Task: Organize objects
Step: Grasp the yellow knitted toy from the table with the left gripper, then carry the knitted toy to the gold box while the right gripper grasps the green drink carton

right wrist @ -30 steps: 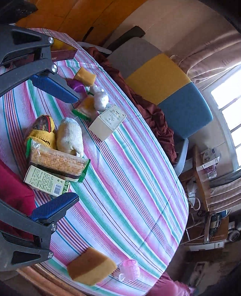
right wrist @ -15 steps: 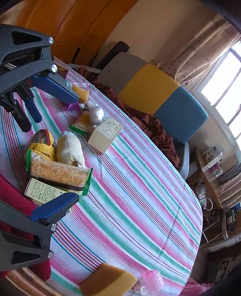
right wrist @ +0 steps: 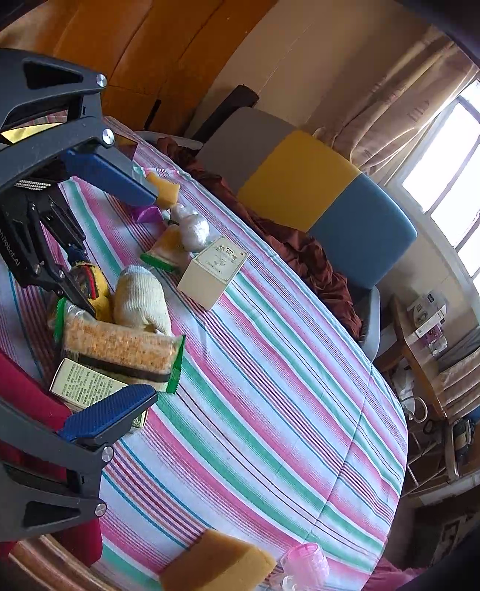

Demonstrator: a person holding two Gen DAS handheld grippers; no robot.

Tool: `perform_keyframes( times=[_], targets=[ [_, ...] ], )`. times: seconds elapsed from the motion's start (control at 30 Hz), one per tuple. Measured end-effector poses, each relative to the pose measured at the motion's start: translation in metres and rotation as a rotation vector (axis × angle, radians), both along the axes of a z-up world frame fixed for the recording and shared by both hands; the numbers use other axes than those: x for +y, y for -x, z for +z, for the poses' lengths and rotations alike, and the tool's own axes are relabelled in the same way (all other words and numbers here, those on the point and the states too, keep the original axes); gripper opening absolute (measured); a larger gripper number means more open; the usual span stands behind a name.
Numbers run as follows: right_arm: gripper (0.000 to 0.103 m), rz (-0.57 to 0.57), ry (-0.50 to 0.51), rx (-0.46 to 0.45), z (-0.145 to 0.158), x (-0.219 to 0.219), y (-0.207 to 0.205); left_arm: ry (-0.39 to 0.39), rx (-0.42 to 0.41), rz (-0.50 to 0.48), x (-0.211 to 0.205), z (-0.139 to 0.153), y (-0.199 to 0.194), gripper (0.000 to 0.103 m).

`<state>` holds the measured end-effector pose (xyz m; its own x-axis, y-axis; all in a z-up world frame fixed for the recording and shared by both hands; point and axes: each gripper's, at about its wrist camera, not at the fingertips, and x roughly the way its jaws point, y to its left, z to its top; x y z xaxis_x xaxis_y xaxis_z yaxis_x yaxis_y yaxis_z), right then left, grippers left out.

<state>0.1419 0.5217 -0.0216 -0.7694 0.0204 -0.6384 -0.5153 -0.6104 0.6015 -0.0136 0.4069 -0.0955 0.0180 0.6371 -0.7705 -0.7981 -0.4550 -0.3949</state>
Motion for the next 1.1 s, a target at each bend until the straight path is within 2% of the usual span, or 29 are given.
perform_keyframes(
  times=[0.07,0.37,0.53,0.7,0.77,0.9,1.0,1.1],
  targets=[
    [0.098,0.000,-0.002,-0.014,-0.001,0.000,0.001,0.008,0.057,0.013,-0.019,0.004,0.001,0.036],
    [0.098,0.005,-0.006,-0.089,-0.005,-0.001,0.009,0.009,0.194,0.100,-0.129,0.008,0.000,0.036],
    [0.093,-0.012,-0.034,-0.287,-0.015,-0.002,0.025,-0.005,0.207,0.130,-0.160,0.011,-0.005,0.036],
    [0.090,0.016,-0.098,-0.416,-0.015,-0.005,0.033,-0.019,0.208,0.124,-0.164,0.008,-0.008,0.036],
    [0.090,0.093,-0.209,-0.508,-0.010,-0.012,0.038,-0.026,0.200,0.119,-0.167,0.008,-0.008,0.036],
    [0.093,0.402,-0.412,-0.651,-0.005,-0.035,0.046,-0.053,0.152,0.131,-0.173,0.005,-0.002,0.036],
    [0.094,0.590,-0.599,-0.805,-0.017,-0.056,0.049,-0.052,0.152,0.133,-0.172,0.005,-0.003,0.036],
    [0.095,0.734,-0.711,-0.934,-0.033,-0.063,0.051,-0.051,0.153,0.131,-0.172,0.005,-0.003,0.037]
  ],
)
